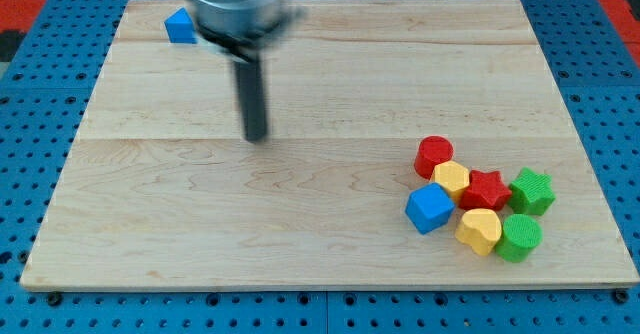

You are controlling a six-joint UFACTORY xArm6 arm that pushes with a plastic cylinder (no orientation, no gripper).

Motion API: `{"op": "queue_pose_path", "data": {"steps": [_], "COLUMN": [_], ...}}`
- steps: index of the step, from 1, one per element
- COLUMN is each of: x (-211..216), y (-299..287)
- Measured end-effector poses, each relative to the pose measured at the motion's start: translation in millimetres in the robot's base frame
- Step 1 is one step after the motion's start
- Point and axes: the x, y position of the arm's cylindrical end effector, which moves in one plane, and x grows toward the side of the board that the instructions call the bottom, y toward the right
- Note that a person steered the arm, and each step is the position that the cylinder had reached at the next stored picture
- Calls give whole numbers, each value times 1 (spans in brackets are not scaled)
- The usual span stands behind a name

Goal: Push the blue triangle towards the group of blocks

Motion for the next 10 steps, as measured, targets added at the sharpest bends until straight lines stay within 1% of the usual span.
{"op": "queue_pose_path", "data": {"steps": [1, 2, 3, 4, 5, 6, 7, 8, 9, 10], "x": [-88, -106, -182, -132, -58, -104, -146, -88, -23, -26], "y": [-69, -134, -120, -5, 98, 88, 38, -30, 59, 16]}}
